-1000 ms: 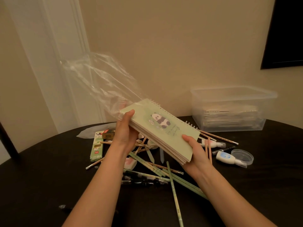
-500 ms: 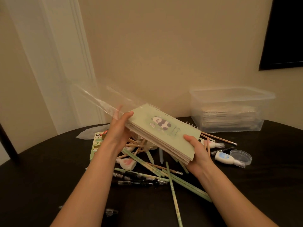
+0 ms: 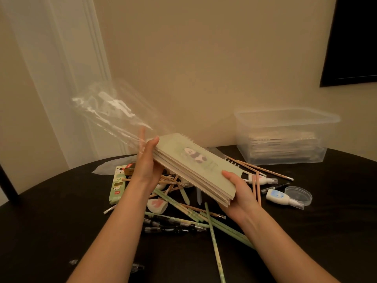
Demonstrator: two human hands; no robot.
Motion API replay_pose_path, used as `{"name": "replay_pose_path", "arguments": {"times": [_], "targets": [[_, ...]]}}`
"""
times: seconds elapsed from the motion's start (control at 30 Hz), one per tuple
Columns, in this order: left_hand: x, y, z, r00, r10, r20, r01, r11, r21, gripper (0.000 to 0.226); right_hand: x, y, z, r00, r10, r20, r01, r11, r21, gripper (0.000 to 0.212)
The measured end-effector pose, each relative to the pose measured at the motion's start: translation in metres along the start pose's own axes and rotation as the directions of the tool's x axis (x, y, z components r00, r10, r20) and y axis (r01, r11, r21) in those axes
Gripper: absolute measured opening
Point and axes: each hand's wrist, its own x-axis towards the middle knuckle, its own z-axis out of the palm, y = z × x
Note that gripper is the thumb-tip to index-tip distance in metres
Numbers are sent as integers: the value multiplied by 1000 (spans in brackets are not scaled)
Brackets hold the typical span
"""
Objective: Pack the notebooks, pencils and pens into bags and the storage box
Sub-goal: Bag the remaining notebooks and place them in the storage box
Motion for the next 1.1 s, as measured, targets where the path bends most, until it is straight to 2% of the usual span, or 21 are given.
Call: {"name": "replay_pose_path", "arguments": {"times": [0.13,0.3,0.43,0.53,0.67,0.8,0.83,0.9,0.93,1.0,1.03,1.1], "targets": [[0,0,-4,996,-41,75,38,998,42,81,-1,-2,1,1000,-3,-8,3,1000,-9,14],[1,7,-6,980,-124,158,110,989,93,84,-4,-5,1,1000,2,10,-2,1000,-17,13],[2,11,-5,979,-150,139,130,981,144,83,-4,-3,0,1000,-7,19,7,1000,-18,15],[0,12,-3,981,-172,94,161,980,113,91,-4,-2,0,999,-46,13,46,999,1,15],[-5,9,4,979,-183,86,175,980,97,69,-4,1,2,994,-101,37,99,994,45,16],[-10,15,11,976,-206,76,202,978,55,45,-3,0,1,993,-103,51,102,995,9,20],[-9,17,11,980,-187,70,185,982,34,44,-3,0,0,995,-87,55,87,996,1,21],[-7,20,9,988,-145,57,146,989,-5,56,-3,-1,0,996,-51,68,52,999,-8,20],[-6,20,9,989,-132,68,134,991,-17,52,-3,-1,-1,996,-36,78,37,999,-10,20],[-7,20,6,987,-114,116,118,993,-29,32,-3,-1,-1,995,-18,97,19,1000,-8,22],[-7,20,3,983,-111,143,116,993,-27,34,-2,-1,-3,994,-14,105,16,1000,-13,22],[-7,23,3,974,-104,203,107,994,-6,64,0,-1,-5,994,-3,111,6,1000,-26,23]]}}
